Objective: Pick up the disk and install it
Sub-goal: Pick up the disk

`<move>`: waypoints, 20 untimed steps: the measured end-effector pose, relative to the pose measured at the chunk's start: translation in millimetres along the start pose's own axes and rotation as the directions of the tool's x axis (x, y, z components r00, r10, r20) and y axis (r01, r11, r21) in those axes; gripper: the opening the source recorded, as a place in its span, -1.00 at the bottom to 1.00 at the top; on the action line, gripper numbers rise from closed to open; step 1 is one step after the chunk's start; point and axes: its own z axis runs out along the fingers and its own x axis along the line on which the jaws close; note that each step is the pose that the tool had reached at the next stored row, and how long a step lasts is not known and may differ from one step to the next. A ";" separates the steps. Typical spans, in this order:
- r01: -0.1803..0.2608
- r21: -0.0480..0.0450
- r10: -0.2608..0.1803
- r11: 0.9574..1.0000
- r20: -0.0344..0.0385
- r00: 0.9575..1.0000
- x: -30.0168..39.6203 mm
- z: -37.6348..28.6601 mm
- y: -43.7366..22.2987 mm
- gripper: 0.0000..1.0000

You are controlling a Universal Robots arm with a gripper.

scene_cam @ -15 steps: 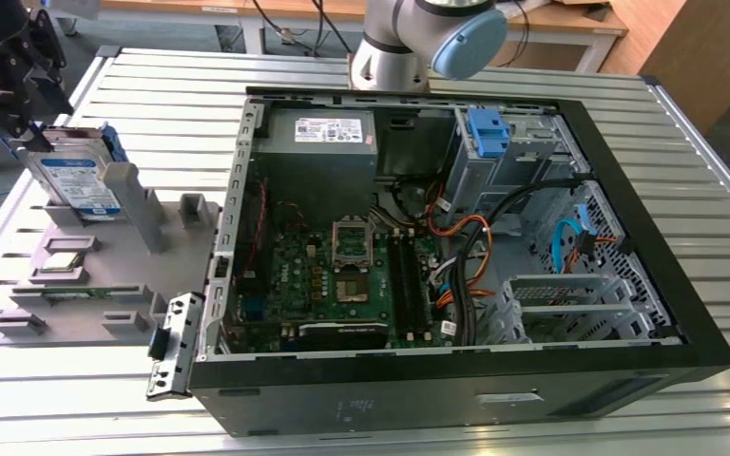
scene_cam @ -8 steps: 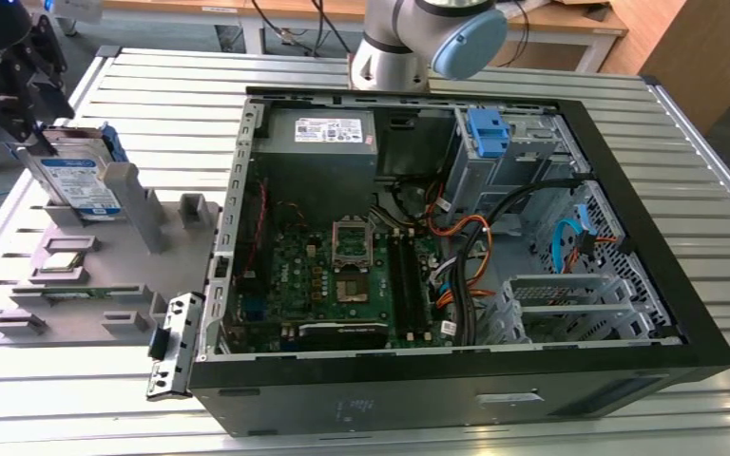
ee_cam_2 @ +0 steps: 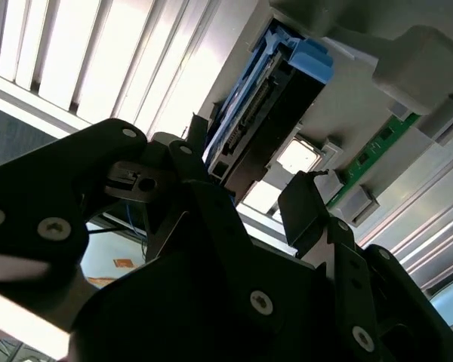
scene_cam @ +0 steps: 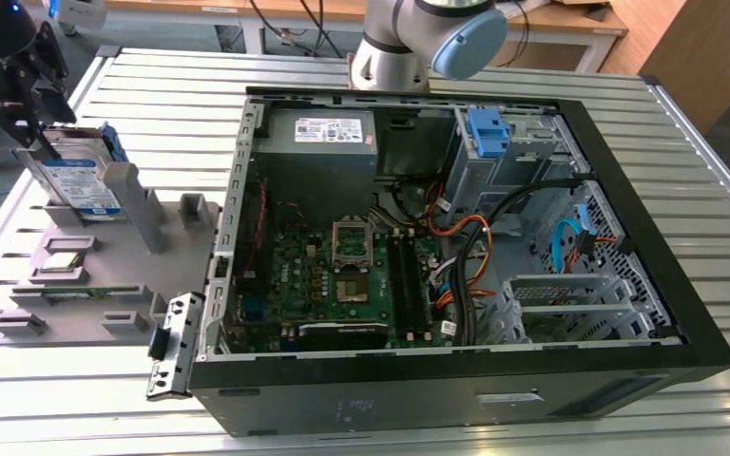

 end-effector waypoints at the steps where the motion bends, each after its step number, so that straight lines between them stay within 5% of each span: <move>1: 0.003 0.000 -0.003 1.000 0.000 1.000 0.0 0.6 0.0 0.29; 7: 0.020 -0.001 -0.020 1.000 0.002 1.000 0.3 3.4 -0.1 0.29; 11: 0.028 -0.001 -0.028 1.000 0.017 0.999 0.2 3.8 -0.2 0.29; 20: 0.029 -0.001 -0.029 1.000 0.021 0.999 0.5 6.1 -0.3 0.29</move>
